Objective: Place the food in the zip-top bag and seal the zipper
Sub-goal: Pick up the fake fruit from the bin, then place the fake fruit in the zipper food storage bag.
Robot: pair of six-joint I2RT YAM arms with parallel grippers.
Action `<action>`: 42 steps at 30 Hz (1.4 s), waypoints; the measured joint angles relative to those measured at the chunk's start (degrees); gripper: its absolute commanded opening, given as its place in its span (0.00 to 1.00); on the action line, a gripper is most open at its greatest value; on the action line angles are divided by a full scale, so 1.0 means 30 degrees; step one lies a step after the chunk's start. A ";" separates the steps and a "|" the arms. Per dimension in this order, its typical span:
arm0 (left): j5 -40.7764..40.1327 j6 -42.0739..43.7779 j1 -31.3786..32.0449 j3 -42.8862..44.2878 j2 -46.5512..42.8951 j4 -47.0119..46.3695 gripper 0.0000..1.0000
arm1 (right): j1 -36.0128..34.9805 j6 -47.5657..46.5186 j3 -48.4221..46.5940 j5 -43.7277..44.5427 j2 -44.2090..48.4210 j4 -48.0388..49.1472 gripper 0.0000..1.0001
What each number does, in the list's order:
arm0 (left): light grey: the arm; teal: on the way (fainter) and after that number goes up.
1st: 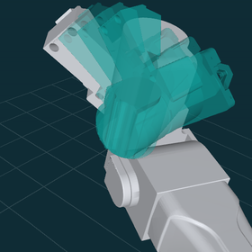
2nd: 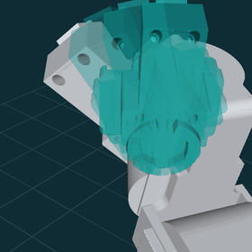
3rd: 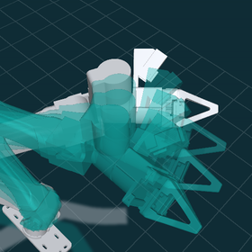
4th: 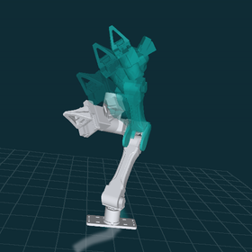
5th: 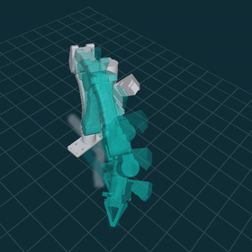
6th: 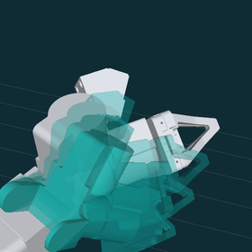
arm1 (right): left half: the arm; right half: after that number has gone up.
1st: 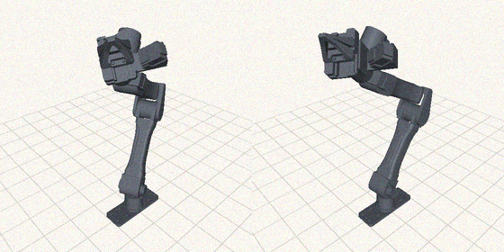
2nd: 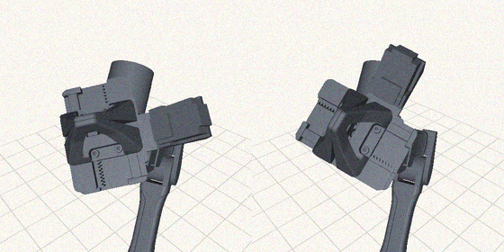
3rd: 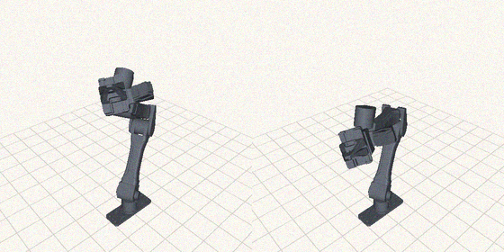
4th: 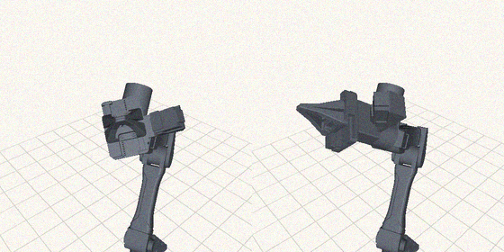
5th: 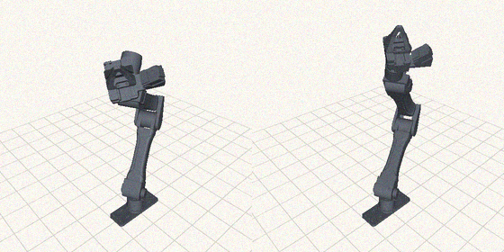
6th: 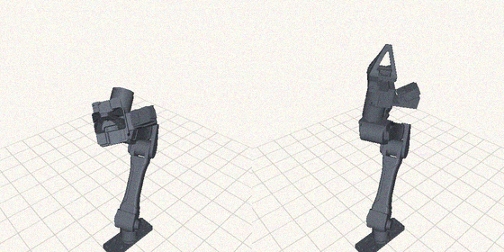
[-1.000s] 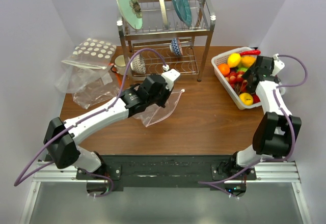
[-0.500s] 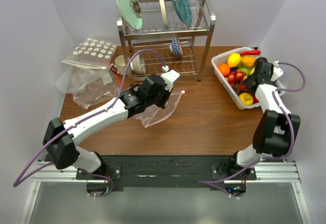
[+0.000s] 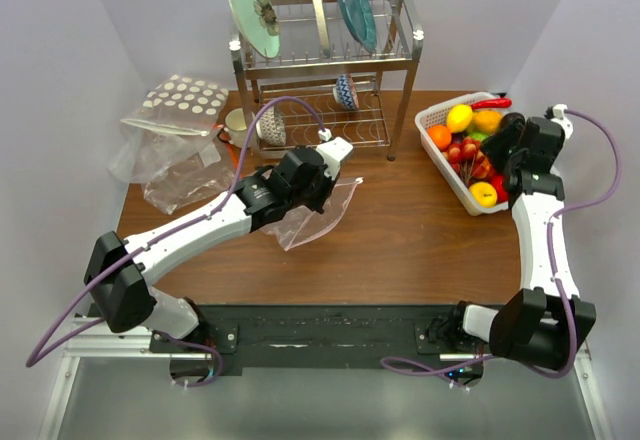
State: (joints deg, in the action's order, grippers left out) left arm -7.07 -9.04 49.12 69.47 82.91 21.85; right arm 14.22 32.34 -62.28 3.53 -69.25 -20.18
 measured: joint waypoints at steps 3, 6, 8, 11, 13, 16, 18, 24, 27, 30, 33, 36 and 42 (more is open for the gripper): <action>0.0000 0.0000 0.0000 0.0000 -0.0007 0.0000 0.00 | -0.0240 -0.0022 0.0364 -0.3373 0.0525 0.0036 0.43; 0.0007 0.0007 -0.0051 0.0000 0.0000 0.0000 0.00 | -0.1668 -0.0175 0.0780 -0.5770 0.0947 0.0015 0.43; 0.0015 0.0000 -0.0117 0.0000 0.0000 0.0000 0.00 | -0.3759 -0.0328 0.1100 -0.6681 0.1297 0.0022 0.43; 0.0058 -0.0022 -0.0146 0.0022 0.0000 0.0022 0.00 | -0.7213 -0.0262 0.1967 -0.8262 0.2091 0.0452 0.41; 0.0182 -0.0131 -0.0160 0.0102 0.0000 0.0058 0.00 | -0.8794 0.0160 0.2980 -0.9187 0.2943 0.1282 0.41; 0.0423 -0.0240 -0.0160 0.0627 0.0000 0.0197 0.00 | -1.0513 0.1042 0.4269 -0.9857 0.4197 0.2382 0.41; 0.0583 -0.0306 -0.0160 0.1246 0.0000 0.0313 0.00 | -1.1489 0.1428 0.4583 -0.9938 0.4590 0.2973 0.41; 0.1035 -0.0488 -0.0160 0.3060 0.0000 0.0648 0.00 | -1.5234 0.2259 0.4867 -0.9639 0.4663 0.5326 0.41; 0.1304 -0.0641 -0.0160 0.3555 0.0007 0.0896 0.00 | -1.6480 0.2266 0.4874 -0.9253 0.4269 0.5982 0.40; 0.1683 -0.0823 -0.0160 0.3942 0.0080 0.1224 0.00 | -1.7034 0.2171 0.4874 -0.8553 0.3548 0.6164 0.40; 0.2215 -0.1042 -0.0160 0.4357 0.0160 0.1377 0.00 | -1.7150 0.2004 0.4874 -0.7650 0.3075 0.5748 0.40; 0.2863 -0.1370 -0.0160 0.4772 0.0160 0.1501 0.00 | -1.7150 0.1902 0.4874 -0.6368 0.2871 0.5202 0.41; 0.4743 -0.2404 -0.0175 0.5107 0.0160 0.1501 0.00 | -1.7150 0.1953 0.5275 -0.4699 0.3191 0.5523 0.50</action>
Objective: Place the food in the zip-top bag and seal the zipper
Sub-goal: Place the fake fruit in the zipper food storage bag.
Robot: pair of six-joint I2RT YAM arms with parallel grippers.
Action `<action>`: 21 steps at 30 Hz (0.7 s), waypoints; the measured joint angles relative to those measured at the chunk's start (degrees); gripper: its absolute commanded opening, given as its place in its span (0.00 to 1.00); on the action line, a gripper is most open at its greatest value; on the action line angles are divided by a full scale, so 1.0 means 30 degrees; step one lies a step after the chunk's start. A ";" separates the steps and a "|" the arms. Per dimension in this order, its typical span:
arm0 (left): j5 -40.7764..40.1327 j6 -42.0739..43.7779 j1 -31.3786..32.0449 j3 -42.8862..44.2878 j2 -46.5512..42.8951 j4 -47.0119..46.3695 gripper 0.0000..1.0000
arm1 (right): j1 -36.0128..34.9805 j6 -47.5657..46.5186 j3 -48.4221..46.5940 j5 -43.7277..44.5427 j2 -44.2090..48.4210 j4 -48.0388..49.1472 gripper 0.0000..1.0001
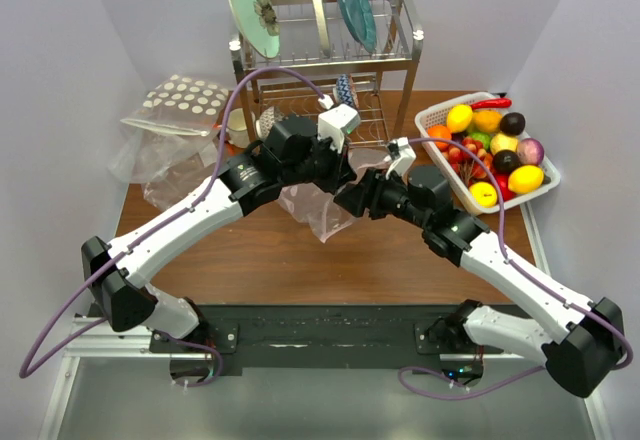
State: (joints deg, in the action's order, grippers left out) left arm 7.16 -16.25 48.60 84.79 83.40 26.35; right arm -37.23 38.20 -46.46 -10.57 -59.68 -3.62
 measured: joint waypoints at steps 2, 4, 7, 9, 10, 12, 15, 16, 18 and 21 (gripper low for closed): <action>0.0809 -0.0576 0.0000 0.0000 -0.0007 -0.0066 0.00 | 0.0000 0.0102 0.0510 0.0495 0.0364 0.0503 0.61; 0.1552 -0.1151 0.0000 0.0000 0.0000 -0.0284 0.00 | 0.0000 0.0160 0.0882 0.0896 0.0612 0.0845 0.71; 0.2222 -0.1821 -0.0058 0.0000 -0.0007 -0.0831 0.00 | 0.0000 0.0168 0.0940 0.1188 0.0641 0.1064 0.88; 0.2557 -0.2164 -0.0182 0.0000 -0.0007 -0.1020 0.00 | 0.0000 0.0080 0.0933 0.1217 0.0634 0.1086 0.94; 0.2601 -0.2273 -0.0197 0.0000 -0.0007 -0.1042 0.00 | 0.0000 0.0080 0.0933 0.1224 0.0634 0.1064 0.94; 0.2659 -0.2448 -0.0219 0.0036 -0.0007 -0.1049 0.00 | 0.0000 0.0044 0.0933 0.1290 0.0699 0.0998 0.94; 0.2703 -0.2696 -0.0233 0.0248 0.0000 -0.0911 0.00 | 0.0000 -0.0051 0.0911 0.1559 0.1129 0.0612 0.87; 0.2710 -0.2747 -0.0291 0.0379 0.0000 -0.0852 0.00 | 0.0000 -0.0109 0.0896 0.1668 0.1355 0.0430 0.83; 0.2652 -0.2754 -0.0386 0.0619 0.0000 -0.0707 0.00 | 0.0000 -0.0255 0.0801 0.1858 0.1916 -0.0073 0.78; 0.2477 -0.2732 -0.0889 0.0852 0.0015 -0.0415 0.00 | 0.0000 -0.0517 0.0342 0.2375 0.2812 -0.1217 0.73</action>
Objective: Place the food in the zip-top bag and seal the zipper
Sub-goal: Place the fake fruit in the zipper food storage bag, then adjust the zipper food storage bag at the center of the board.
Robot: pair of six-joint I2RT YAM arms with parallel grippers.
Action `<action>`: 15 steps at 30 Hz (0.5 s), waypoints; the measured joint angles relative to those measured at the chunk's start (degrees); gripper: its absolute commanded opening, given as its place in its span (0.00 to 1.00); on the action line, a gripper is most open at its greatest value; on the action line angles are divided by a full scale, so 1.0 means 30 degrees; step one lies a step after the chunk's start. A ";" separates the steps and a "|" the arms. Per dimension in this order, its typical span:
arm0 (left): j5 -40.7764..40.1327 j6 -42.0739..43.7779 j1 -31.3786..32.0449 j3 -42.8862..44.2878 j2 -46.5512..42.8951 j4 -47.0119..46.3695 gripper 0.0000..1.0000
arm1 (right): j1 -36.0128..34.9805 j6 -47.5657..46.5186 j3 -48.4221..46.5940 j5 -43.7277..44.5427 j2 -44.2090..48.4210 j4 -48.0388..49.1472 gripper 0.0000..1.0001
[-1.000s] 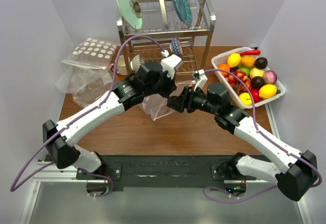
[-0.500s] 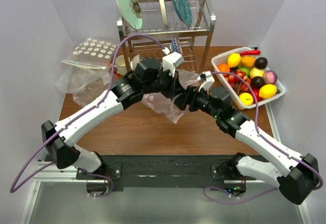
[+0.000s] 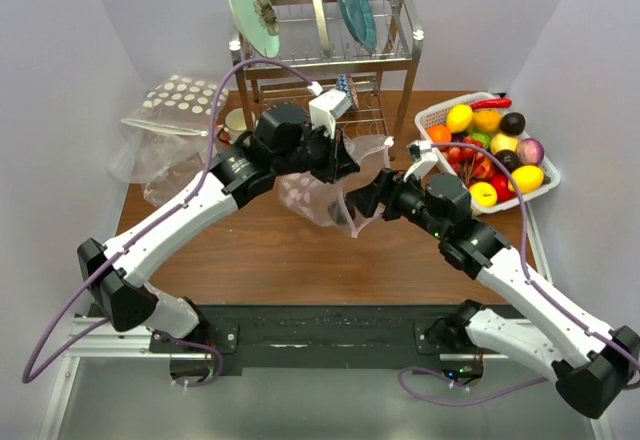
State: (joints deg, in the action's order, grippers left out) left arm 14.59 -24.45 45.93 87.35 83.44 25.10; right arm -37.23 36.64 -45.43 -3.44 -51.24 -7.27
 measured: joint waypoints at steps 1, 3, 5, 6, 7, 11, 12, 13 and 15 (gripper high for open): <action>-0.0029 0.0015 -0.0233 0.0044 0.0036 0.0095 0.00 | 0.0000 -0.0109 -0.0197 0.0138 0.0226 -0.0328 0.72; -0.0204 0.0109 -0.0758 0.0073 0.0197 0.0306 0.00 | 0.0000 -0.0357 -0.0794 0.0656 0.0729 -0.1384 0.72; -0.0342 0.0277 -0.1078 0.0073 0.0379 0.0466 0.00 | 0.0000 -0.0627 -0.1392 0.1246 0.1056 -0.2310 0.73; -0.0415 0.0364 -0.1246 0.0066 0.0488 0.0576 0.00 | 0.0000 -0.0758 -0.1843 0.1603 0.1093 -0.3016 0.75; -0.0474 0.0423 -0.1370 0.0066 0.0546 0.0685 0.00 | 0.0000 -0.0882 -0.2208 0.1953 0.1064 -0.3504 0.76; -0.0532 0.0503 -0.1523 0.0058 0.0510 0.0801 0.00 | 0.0000 -0.1362 -0.4182 0.3337 -0.0452 -0.5901 0.79; -0.0532 0.0503 -0.1523 0.0058 0.0474 0.0809 0.00 | 0.0000 -0.1450 -0.4612 0.3446 -0.0991 -0.6360 0.79; -0.0525 0.0503 -0.1523 0.0058 0.0459 0.0801 0.00 | 0.0000 -0.1537 -0.4991 0.3497 -0.1566 -0.6615 0.79; -0.0510 0.0510 -0.1523 0.0058 0.0393 0.0809 0.00 | 0.0000 -0.1596 -0.5289 0.3381 -0.2812 -0.6841 0.77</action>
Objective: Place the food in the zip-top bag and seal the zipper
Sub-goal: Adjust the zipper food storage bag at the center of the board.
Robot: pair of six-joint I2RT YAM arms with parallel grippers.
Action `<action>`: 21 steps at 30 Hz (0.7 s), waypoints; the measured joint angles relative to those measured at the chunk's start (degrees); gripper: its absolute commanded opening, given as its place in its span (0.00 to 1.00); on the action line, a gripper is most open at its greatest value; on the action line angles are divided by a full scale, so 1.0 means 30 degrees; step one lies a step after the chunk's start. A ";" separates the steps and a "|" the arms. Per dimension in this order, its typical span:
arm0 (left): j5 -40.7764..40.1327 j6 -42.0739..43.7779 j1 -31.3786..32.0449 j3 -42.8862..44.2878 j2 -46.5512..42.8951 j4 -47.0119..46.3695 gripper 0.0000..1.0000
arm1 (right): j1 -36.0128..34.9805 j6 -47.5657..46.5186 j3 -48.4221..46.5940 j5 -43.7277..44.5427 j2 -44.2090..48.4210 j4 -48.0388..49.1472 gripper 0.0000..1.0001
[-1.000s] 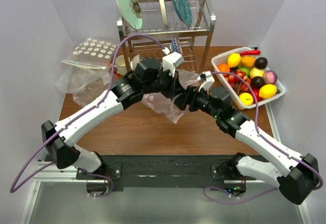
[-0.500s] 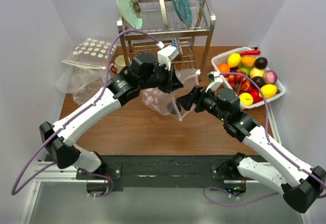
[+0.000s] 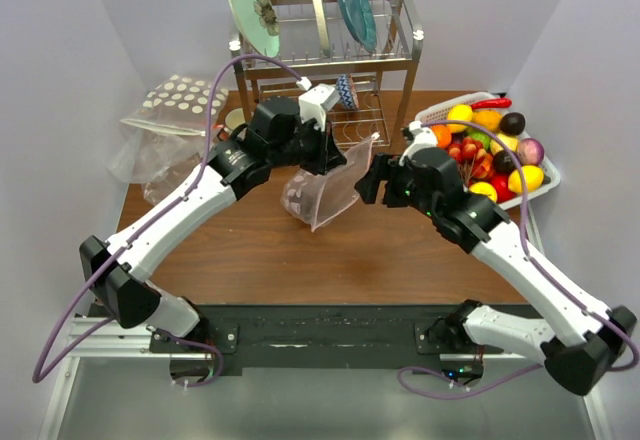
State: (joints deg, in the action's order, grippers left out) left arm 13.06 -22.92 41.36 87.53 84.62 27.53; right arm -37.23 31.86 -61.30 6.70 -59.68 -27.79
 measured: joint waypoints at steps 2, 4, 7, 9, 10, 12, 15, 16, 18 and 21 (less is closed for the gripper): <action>0.0000 0.0000 0.0000 0.0000 -0.0073 0.0015 0.00 | 0.0000 0.0015 0.0036 -0.0189 -0.0809 -0.0233 0.68; -0.0007 0.0015 0.0000 0.0000 -0.0146 0.0051 0.00 | 0.0000 0.0029 0.0117 -0.0313 -0.1107 -0.0350 0.52; -0.0036 0.0109 0.0000 0.0000 -0.0240 0.0168 0.00 | 0.0000 0.0058 0.0080 -0.0350 -0.1027 -0.0401 0.19; -0.0182 0.0357 0.0000 0.0000 -0.0291 0.0255 0.00 | 0.0000 0.0080 -0.0066 -0.0284 -0.1020 -0.0532 0.05; -0.0393 0.0495 0.0000 0.0000 -0.0321 0.0335 0.00 | 0.0000 0.0146 -0.0270 -0.0284 -0.1078 -0.0721 0.00; -0.0896 0.0801 0.0007 0.0117 -0.0321 0.0707 0.00 | 0.0000 0.0124 -0.0780 -0.0291 -0.1217 -0.0918 0.00; -0.2266 0.1392 0.0000 0.0568 -0.0321 0.1632 0.00 | 0.0000 0.0146 -0.2412 -0.0597 -0.1537 -0.1625 0.00; -0.2732 0.1552 0.0000 0.0699 -0.0321 0.1814 0.00 | 0.0000 0.0131 -0.3045 -0.0627 -0.1617 -0.1843 0.00; -0.4218 0.2047 0.0007 0.1056 -0.0342 0.2339 0.00 | -0.0015 0.0000 -0.4524 -0.0539 -0.1836 -0.2514 0.00; -0.6594 0.2645 0.0007 0.1654 -0.0423 0.3322 0.00 | -0.0051 -0.0401 -0.6739 0.0095 -0.2259 -0.3541 0.12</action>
State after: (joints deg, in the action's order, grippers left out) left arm -6.72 -14.98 41.39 92.49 83.35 37.50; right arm -37.39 30.65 -81.52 6.98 -66.46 -38.41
